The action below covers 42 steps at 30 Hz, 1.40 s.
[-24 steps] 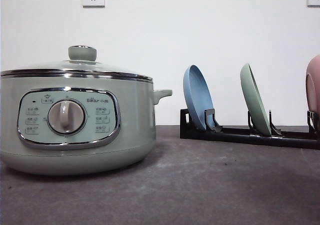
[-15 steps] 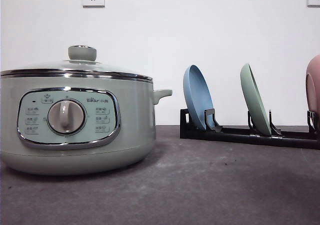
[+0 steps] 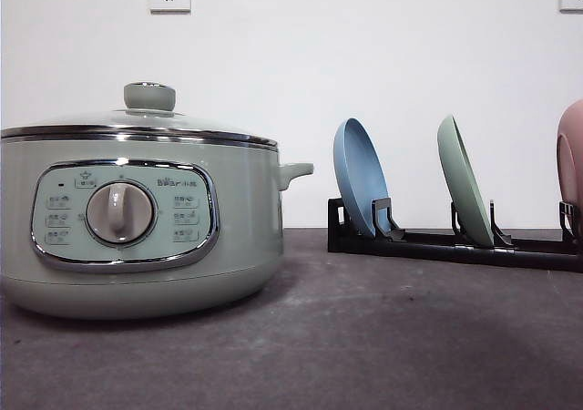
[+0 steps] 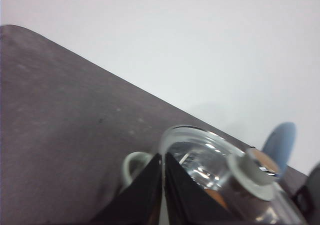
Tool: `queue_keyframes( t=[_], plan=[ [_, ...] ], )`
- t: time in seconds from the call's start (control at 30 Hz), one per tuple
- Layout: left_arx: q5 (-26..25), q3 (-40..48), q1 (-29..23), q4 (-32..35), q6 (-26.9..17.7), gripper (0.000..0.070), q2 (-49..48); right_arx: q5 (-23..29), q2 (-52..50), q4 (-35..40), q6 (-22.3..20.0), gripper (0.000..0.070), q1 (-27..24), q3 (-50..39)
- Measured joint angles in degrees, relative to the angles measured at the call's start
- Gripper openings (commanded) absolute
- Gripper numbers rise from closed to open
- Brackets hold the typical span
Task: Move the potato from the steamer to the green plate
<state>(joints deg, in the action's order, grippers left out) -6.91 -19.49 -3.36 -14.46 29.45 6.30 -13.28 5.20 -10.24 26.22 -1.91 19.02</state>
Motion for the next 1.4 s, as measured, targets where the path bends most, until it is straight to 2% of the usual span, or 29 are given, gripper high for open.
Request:
queue_keyframes(
  t=[0.23, 0.73, 0.97, 1.17, 1.23, 1.3, 1.37, 1.4],
  plan=[
    [-6.7, -12.0, 0.0, -5.0, -5.5, 0.0001, 8.9, -0.7, 9.3, -7.7, -5.8, 0.0, 0.0, 13.4],
    [-24.9, -33.7, 1.0, -25.2, -20.3, 0.0001, 29.4, -15.0, 31.8, -34.5, -22.5, 0.0, 0.0, 38.0],
    [-26.3, -39.6, 4.6, -33.1, -26.1, 0.0, 33.6, -15.6, 37.1, -45.1, -29.0, 0.0, 2.1, 43.5],
    [-26.3, -40.0, 5.7, -34.1, -27.8, 0.0014, 33.8, -15.6, 37.4, -46.1, -30.9, 0.0, 3.8, 43.7],
    [-26.3, -40.0, 5.7, -34.1, -28.1, 0.0105, 33.8, -15.6, 37.4, -46.1, -30.9, 0.0033, 3.8, 43.7],
    [-26.3, -40.0, 5.7, -34.1, -28.1, 0.0276, 33.8, -15.6, 37.4, -46.1, -30.9, 0.0204, 3.8, 43.7],
    [-26.3, -40.0, 5.7, -34.1, -28.1, 0.0474, 33.8, -15.5, 37.4, -46.1, -30.9, 0.0435, 3.8, 43.7],
    [-26.3, -40.0, 5.7, -34.1, -28.1, 0.0558, 33.8, -15.4, 37.4, -46.1, -30.9, 0.0512, 3.8, 43.7]
  ],
)
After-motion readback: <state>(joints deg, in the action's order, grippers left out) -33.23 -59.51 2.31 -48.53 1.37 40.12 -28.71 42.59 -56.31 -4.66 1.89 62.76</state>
